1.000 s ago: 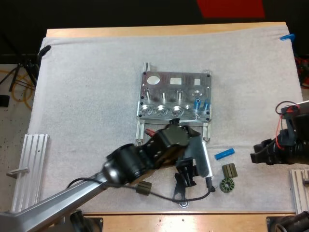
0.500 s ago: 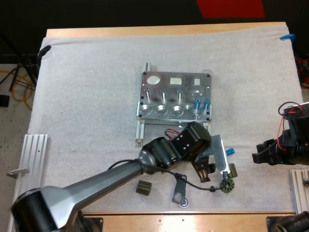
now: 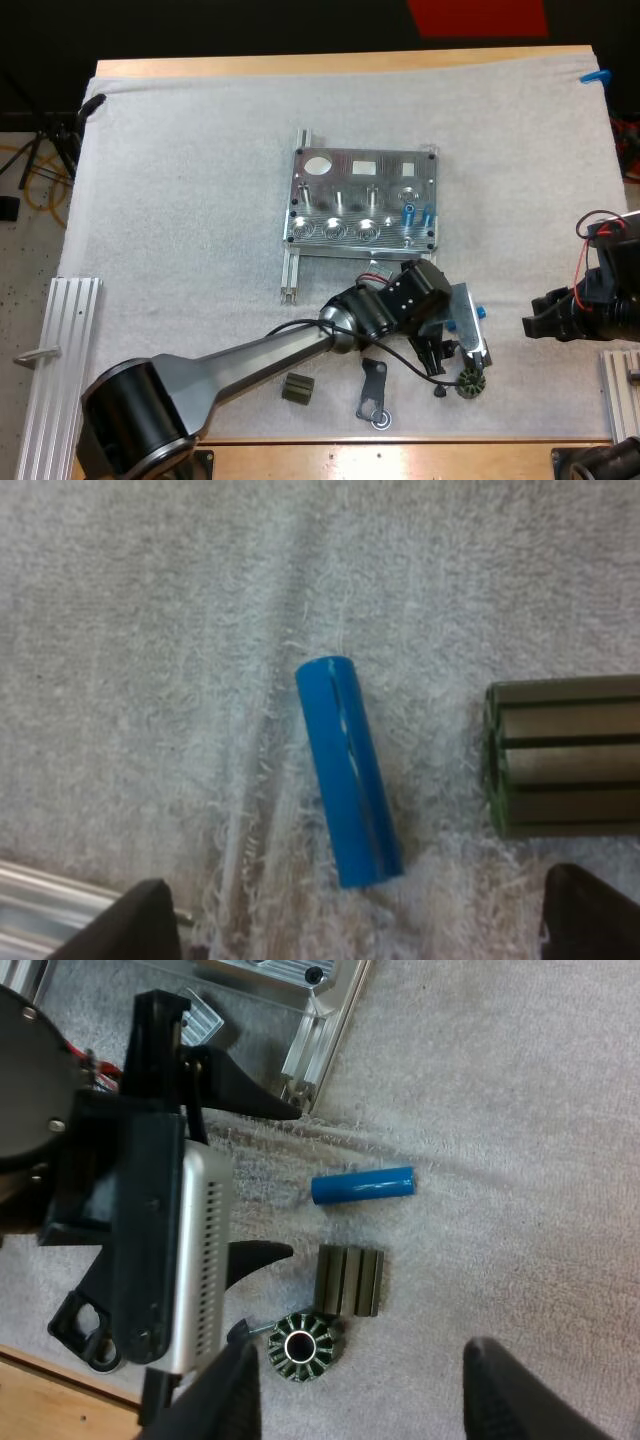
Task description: Load cells from right to left
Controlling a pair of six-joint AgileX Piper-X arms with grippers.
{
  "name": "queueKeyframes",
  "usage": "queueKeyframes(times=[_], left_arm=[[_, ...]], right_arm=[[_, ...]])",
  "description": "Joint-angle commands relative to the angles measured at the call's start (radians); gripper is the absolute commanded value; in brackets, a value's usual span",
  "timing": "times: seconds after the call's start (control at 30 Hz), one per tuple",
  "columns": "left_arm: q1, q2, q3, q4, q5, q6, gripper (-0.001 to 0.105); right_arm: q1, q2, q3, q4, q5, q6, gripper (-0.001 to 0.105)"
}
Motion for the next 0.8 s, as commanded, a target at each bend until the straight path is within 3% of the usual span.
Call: queueKeyframes(times=[0.0,0.23,0.33,0.47,0.77], left_arm=[[-0.001,0.009,-0.001,-0.030,-0.002,-0.011,0.072],[-0.001,0.058,-0.001,-0.097,-0.106,-0.011,0.072],[-0.001,0.078,-0.001,-0.100,-0.102,-0.011,0.072],[-0.003,0.086,-0.001,-0.116,-0.031,-0.011,0.072],[-0.006,0.089,-0.001,-0.175,-0.029,-0.011,0.072]], right_arm=[[-0.003,-0.008,-0.003,0.010,0.001,0.002,0.046],[-0.003,-0.008,-0.003,0.010,0.001,0.002,0.046],[-0.003,-0.008,-0.003,0.010,0.001,0.000,0.046],[-0.003,-0.008,-0.003,0.010,0.001,0.000,0.046],[-0.003,-0.008,-0.003,0.010,0.001,-0.003,0.046]])
